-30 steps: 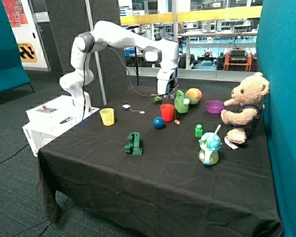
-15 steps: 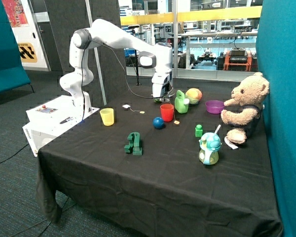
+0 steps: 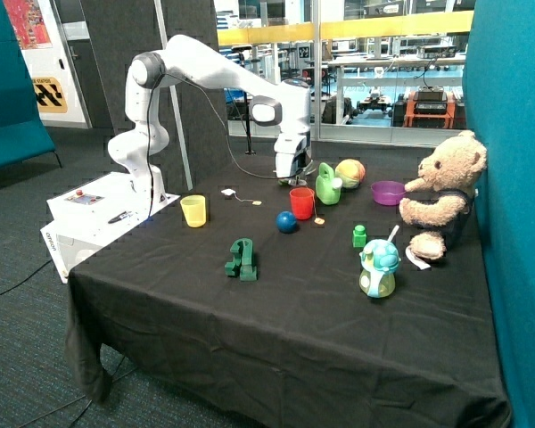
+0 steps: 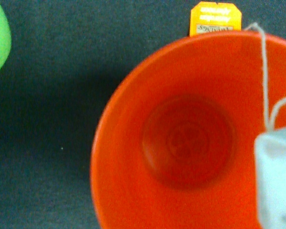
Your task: Prepare two cups of tea
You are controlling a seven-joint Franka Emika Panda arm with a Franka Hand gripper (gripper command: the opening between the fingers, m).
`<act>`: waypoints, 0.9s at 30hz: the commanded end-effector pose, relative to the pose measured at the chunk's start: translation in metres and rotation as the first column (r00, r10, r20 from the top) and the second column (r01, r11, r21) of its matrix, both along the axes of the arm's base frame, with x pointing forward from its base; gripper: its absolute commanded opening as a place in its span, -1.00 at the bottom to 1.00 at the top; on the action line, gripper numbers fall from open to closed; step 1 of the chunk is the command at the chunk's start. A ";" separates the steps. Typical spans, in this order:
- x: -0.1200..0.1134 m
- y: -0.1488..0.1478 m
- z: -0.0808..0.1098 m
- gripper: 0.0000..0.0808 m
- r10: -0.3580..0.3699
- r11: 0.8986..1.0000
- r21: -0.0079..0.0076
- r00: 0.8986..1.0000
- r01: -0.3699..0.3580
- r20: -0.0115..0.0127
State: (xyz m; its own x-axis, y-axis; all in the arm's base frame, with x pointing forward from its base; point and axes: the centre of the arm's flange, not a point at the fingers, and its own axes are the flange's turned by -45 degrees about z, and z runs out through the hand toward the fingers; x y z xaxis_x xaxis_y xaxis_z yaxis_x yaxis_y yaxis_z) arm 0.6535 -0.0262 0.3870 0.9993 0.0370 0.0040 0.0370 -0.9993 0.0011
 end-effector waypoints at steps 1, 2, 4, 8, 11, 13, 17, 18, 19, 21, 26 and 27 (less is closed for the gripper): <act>0.007 -0.001 -0.006 -1.00 -0.006 1.000 0.001 1.000 0.006 -0.004; 0.006 -0.001 -0.007 -1.00 -0.005 1.000 0.001 1.000 0.005 -0.004; 0.005 -0.001 -0.009 -1.00 -0.003 1.000 0.001 1.000 0.003 -0.004; 0.004 0.000 -0.009 -0.55 -0.007 1.000 0.001 1.000 0.007 -0.004; 0.004 0.001 -0.008 -0.10 0.007 1.000 0.001 1.000 -0.007 -0.004; 0.004 0.002 -0.007 0.06 0.007 1.000 0.001 1.000 -0.007 -0.004; 0.005 0.004 -0.006 0.23 0.009 1.000 0.001 1.000 -0.009 -0.004; 0.006 0.005 -0.006 0.27 0.009 1.000 0.001 1.000 -0.009 -0.004; 0.006 0.005 -0.006 0.30 0.009 1.000 0.001 1.000 -0.009 -0.004; 0.006 0.005 -0.006 0.34 0.010 1.000 0.001 1.000 -0.010 -0.004; 0.007 0.005 -0.006 0.36 0.010 1.000 0.001 1.000 -0.010 -0.004; 0.007 0.005 -0.006 0.36 0.009 1.000 0.001 1.000 -0.009 -0.004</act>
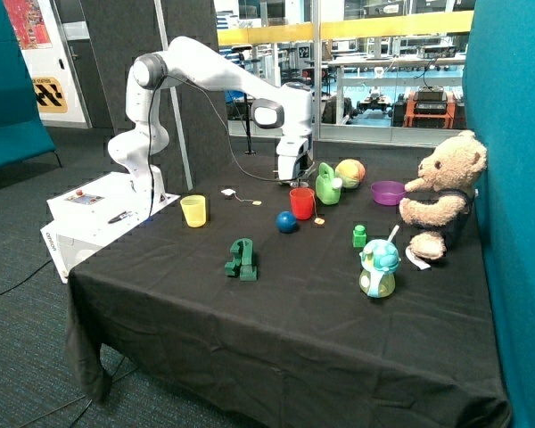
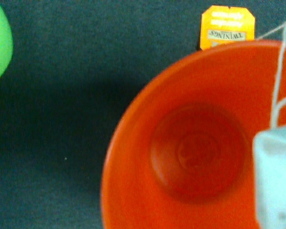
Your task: Prepare two cups of tea
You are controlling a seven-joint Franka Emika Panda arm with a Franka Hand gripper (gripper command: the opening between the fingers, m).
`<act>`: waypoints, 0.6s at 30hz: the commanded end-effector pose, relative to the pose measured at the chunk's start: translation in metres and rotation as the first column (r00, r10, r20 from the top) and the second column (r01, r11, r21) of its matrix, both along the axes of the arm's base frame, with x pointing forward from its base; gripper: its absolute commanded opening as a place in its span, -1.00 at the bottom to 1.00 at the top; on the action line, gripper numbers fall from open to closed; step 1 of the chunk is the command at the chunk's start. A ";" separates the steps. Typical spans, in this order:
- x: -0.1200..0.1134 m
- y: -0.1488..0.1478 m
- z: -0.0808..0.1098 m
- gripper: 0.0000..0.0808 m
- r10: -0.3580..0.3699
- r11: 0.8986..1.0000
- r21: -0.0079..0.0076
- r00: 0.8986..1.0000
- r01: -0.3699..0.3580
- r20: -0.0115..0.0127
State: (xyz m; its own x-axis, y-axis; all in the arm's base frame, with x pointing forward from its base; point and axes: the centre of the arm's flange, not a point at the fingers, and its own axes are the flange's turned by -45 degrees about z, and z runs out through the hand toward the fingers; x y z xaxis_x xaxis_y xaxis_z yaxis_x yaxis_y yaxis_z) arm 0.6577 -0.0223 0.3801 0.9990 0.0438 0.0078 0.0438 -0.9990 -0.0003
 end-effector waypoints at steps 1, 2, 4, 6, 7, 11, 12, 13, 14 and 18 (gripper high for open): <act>0.003 0.000 0.001 0.37 0.000 1.000 -0.001 1.000 0.000 -0.008; 0.003 -0.001 0.001 0.37 -0.008 1.000 -0.001 1.000 0.008 -0.008; 0.004 -0.002 0.002 0.39 -0.002 1.000 -0.001 1.000 0.002 -0.008; 0.004 -0.003 0.002 0.44 -0.006 1.000 -0.001 1.000 0.006 -0.008; 0.004 -0.003 0.003 0.45 -0.006 1.000 -0.001 1.000 0.006 -0.008; 0.004 -0.004 0.003 0.49 -0.007 1.000 -0.001 1.000 0.007 -0.008; 0.005 -0.004 0.003 0.50 -0.008 1.000 -0.001 1.000 0.008 -0.008; 0.005 -0.004 0.003 0.51 -0.008 1.000 -0.001 1.000 0.008 -0.008; 0.005 -0.004 0.003 0.52 -0.009 1.000 -0.001 1.000 0.009 -0.008; 0.005 -0.005 0.003 0.58 -0.009 1.000 -0.001 1.000 0.009 -0.008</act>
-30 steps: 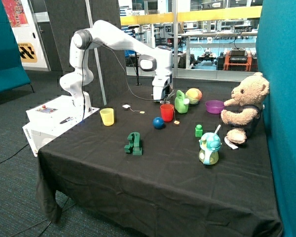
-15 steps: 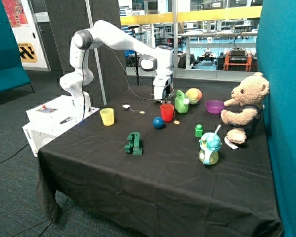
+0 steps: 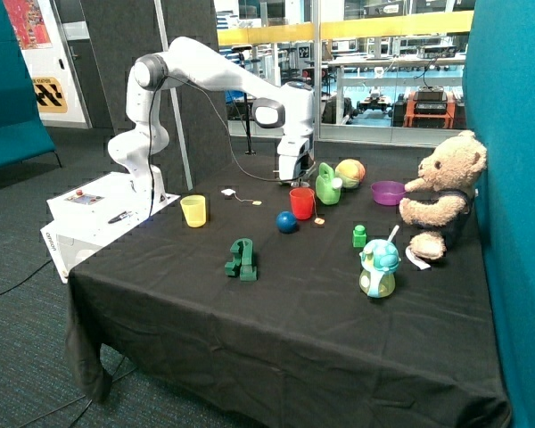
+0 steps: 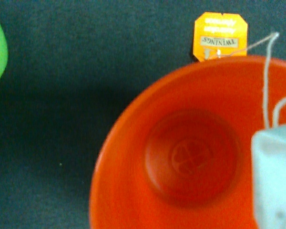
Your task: Prepare two cups of tea
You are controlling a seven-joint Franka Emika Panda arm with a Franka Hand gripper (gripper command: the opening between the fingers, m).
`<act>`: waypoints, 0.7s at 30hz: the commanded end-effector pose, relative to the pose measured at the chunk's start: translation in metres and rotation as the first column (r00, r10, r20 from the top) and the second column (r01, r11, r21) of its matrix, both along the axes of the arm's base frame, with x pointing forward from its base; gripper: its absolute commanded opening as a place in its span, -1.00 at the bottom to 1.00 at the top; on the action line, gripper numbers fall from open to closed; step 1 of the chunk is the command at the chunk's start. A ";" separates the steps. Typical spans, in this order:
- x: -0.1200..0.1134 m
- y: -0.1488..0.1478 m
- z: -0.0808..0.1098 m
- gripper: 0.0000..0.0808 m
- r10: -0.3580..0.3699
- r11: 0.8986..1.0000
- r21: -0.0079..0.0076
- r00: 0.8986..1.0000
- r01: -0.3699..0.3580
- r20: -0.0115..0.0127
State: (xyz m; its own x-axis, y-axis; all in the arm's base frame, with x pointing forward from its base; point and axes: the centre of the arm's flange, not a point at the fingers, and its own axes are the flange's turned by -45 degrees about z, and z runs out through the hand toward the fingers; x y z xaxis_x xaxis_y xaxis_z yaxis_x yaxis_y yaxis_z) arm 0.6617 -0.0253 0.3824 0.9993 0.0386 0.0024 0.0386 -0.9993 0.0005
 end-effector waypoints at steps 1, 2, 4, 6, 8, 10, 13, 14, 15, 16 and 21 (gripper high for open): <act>0.002 -0.001 0.001 0.60 -0.004 1.000 0.000 1.000 0.004 -0.002; 0.002 -0.001 0.001 0.60 -0.004 1.000 0.000 1.000 0.004 -0.002; 0.002 -0.001 0.001 0.61 -0.004 1.000 0.000 1.000 0.004 -0.002; 0.002 0.000 0.001 0.62 -0.003 1.000 0.000 1.000 0.003 -0.002; 0.002 0.001 0.001 0.66 0.000 1.000 0.000 1.000 0.000 -0.002; 0.002 0.003 0.001 0.69 0.001 1.000 0.000 1.000 -0.001 -0.002; 0.002 0.004 0.000 0.71 0.002 1.000 0.000 1.000 -0.002 -0.002; 0.002 0.004 0.000 0.72 0.003 1.000 0.000 1.000 -0.003 -0.002; 0.002 0.005 0.000 0.72 0.004 1.000 0.000 1.000 -0.004 -0.002; 0.002 0.005 0.000 0.73 0.002 1.000 0.000 1.000 -0.002 -0.002; 0.003 0.010 -0.001 0.77 0.008 1.000 0.000 1.000 -0.008 -0.002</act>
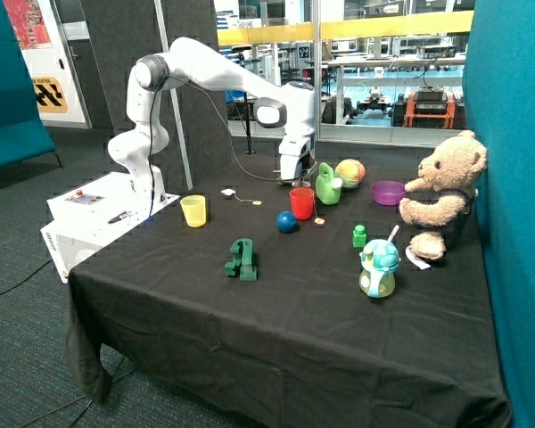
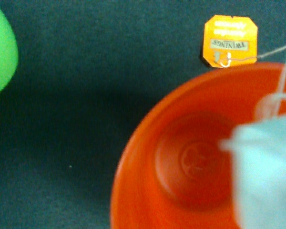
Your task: Prepare two cups of tea
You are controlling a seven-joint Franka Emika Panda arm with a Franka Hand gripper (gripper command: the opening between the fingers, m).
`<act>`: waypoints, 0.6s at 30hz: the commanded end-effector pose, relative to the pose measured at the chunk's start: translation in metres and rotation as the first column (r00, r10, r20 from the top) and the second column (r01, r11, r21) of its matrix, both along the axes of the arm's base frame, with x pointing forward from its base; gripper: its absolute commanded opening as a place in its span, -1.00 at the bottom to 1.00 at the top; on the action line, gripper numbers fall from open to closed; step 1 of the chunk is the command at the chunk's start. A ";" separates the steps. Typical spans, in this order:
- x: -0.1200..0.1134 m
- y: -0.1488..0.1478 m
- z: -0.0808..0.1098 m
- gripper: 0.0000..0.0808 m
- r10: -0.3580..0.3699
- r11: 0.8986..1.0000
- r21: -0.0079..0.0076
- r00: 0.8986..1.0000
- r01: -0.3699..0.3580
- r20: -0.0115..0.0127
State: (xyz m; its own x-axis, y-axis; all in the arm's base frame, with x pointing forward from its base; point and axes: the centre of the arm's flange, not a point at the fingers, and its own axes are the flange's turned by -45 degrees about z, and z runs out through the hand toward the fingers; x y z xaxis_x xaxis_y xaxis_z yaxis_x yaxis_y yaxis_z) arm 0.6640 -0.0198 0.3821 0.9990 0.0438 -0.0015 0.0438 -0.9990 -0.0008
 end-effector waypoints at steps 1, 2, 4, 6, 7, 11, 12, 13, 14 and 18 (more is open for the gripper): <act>0.001 0.005 -0.001 0.78 0.004 1.000 -0.001 1.000 -0.004 0.002; 0.001 0.005 -0.001 0.78 0.004 1.000 -0.001 1.000 -0.004 0.002; 0.002 0.005 0.000 0.79 0.003 1.000 -0.001 1.000 -0.003 0.002; 0.003 0.005 0.001 0.79 0.003 1.000 -0.001 1.000 -0.003 0.002; 0.003 0.004 0.001 0.79 0.003 1.000 -0.001 1.000 -0.003 0.002; 0.002 0.005 0.002 0.76 0.008 1.000 -0.001 1.000 -0.008 0.002; 0.001 0.006 0.003 0.74 0.012 1.000 -0.001 1.000 -0.012 0.002; 0.000 0.007 0.005 0.71 0.019 1.000 -0.001 1.000 -0.019 0.002; -0.001 0.008 0.006 0.68 0.024 1.000 -0.001 1.000 -0.024 0.002; -0.010 0.014 0.013 0.52 0.044 0.999 -0.001 0.999 -0.044 0.002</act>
